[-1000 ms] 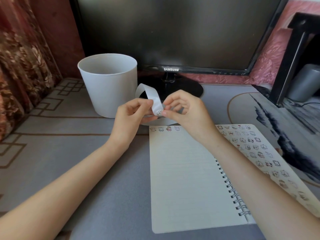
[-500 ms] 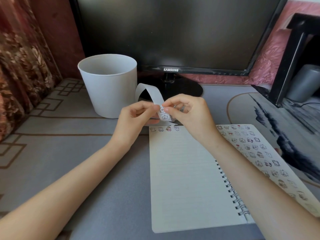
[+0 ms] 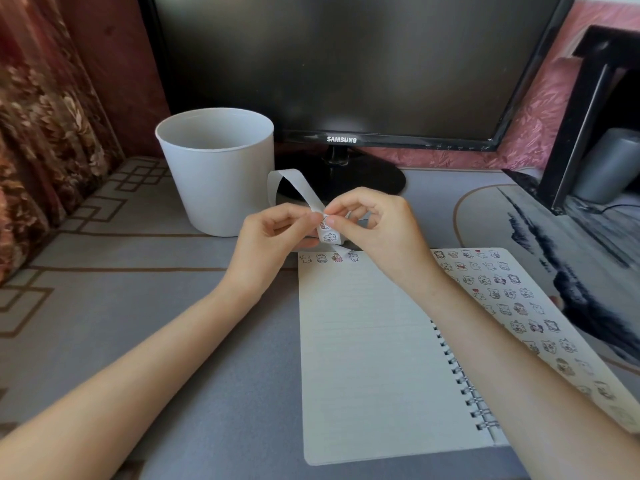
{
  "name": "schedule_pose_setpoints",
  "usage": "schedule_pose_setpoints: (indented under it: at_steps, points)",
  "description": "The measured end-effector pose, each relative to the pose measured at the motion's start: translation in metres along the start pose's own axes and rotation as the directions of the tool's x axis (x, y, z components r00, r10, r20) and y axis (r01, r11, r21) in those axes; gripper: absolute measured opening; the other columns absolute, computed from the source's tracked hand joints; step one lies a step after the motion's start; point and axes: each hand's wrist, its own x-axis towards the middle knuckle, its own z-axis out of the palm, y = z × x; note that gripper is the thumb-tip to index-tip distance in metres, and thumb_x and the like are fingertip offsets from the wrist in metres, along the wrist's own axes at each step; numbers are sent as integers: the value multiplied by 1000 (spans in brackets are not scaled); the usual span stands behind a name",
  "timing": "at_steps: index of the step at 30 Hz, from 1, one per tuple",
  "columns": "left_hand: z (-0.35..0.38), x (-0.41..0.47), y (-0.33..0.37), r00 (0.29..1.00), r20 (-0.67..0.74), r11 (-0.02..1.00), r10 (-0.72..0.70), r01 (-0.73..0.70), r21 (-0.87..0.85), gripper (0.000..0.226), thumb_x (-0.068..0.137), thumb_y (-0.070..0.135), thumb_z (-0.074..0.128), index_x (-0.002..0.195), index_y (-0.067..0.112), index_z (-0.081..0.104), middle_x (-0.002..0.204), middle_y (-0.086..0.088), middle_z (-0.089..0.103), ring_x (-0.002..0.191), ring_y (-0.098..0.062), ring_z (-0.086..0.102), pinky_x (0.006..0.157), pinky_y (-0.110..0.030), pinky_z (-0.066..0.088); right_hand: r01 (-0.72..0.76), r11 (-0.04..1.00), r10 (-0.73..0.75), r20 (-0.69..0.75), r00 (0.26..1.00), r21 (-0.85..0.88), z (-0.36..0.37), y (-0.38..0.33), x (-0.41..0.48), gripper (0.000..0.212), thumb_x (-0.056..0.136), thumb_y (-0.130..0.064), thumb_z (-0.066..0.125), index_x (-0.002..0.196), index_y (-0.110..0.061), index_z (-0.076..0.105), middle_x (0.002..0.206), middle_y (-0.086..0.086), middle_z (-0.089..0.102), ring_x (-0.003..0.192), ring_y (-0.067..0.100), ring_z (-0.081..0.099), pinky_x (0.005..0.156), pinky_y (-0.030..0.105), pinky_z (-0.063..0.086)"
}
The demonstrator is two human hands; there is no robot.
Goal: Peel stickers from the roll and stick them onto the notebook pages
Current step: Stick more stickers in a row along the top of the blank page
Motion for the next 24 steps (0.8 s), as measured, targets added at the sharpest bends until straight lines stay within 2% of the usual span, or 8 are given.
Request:
schedule_pose_setpoints:
  at_steps: [5, 8, 10, 12, 15, 18, 21, 24]
  points:
    - [1, -1, 0, 1000, -5, 1000, -12, 12, 9, 15, 90, 12, 60, 88, 2, 71, 89, -15, 71, 88, -24, 69, 85, -34, 56, 1, 999, -1, -2, 1000, -35, 0, 0, 0, 5, 80, -11, 73, 82, -15, 70, 86, 0, 67, 65, 8, 54, 48, 10, 40]
    - [2, 0, 0, 999, -25, 999, -36, 36, 11, 16, 90, 11, 60, 89, -2, 70, 92, -18, 70, 88, -23, 68, 85, -35, 57, 31, 994, -29, 13, 999, -109, -2, 2, 0, 5, 80, -14, 73, 81, -17, 69, 84, -9, 60, 68, 15, 55, 61, 29, 50]
    - [1, 0, -1, 997, -41, 998, -61, 60, -15, 17, 90, 11, 61, 91, -4, 69, 95, -21, 70, 92, -28, 68, 85, -36, 56, 59, 985, -56, 20, 998, -165, -2, 3, 0, 5, 80, -16, 73, 81, -18, 69, 82, -15, 54, 69, 19, 53, 71, 40, 50]
    - [0, 2, -1, 996, -57, 997, -72, 70, -36, 17, 89, 12, 61, 90, -3, 69, 94, -21, 69, 94, -30, 67, 84, -35, 57, 93, 973, -90, 26, 996, -210, -1, 3, 0, 4, 81, -17, 72, 82, -19, 68, 83, -17, 50, 71, 18, 52, 75, 45, 48]
    - [-1, 2, 0, 994, -82, 996, -71, 66, -57, 12, 90, 11, 61, 87, 2, 69, 84, -11, 70, 86, -23, 68, 79, -31, 58, 109, 972, -105, 32, 994, -210, -3, 1, 1, 4, 81, -17, 72, 81, -18, 68, 88, -14, 54, 77, 13, 49, 78, 38, 47]
    - [-2, 2, 0, 993, -96, 996, -63, 56, -76, 11, 90, 8, 60, 83, 5, 68, 73, 4, 70, 77, -9, 68, 73, -26, 57, 37, 997, -35, 27, 999, -65, -8, -5, 4, 6, 80, -13, 72, 79, -17, 68, 86, -8, 60, 73, 10, 50, 70, 16, 41]
    - [-3, 2, 0, 993, -104, 996, -50, 42, -78, 12, 90, 7, 60, 81, 4, 68, 75, 2, 71, 78, -11, 68, 73, -25, 56, -145, 986, 140, 56, 989, 78, -22, -11, 9, 5, 80, -12, 73, 82, -13, 69, 78, -6, 65, 66, 1, 54, 62, 8, 41]
    - [-3, 1, -2, 992, -119, 997, -44, 36, -67, 12, 89, 6, 60, 80, 3, 67, 74, 2, 68, 76, -10, 66, 75, -28, 57, -403, 915, 392, 216, 894, 10, -38, -8, 10, 9, 80, -19, 74, 84, -12, 70, 62, -6, 60, 50, -2, 49, 46, 7, 33]
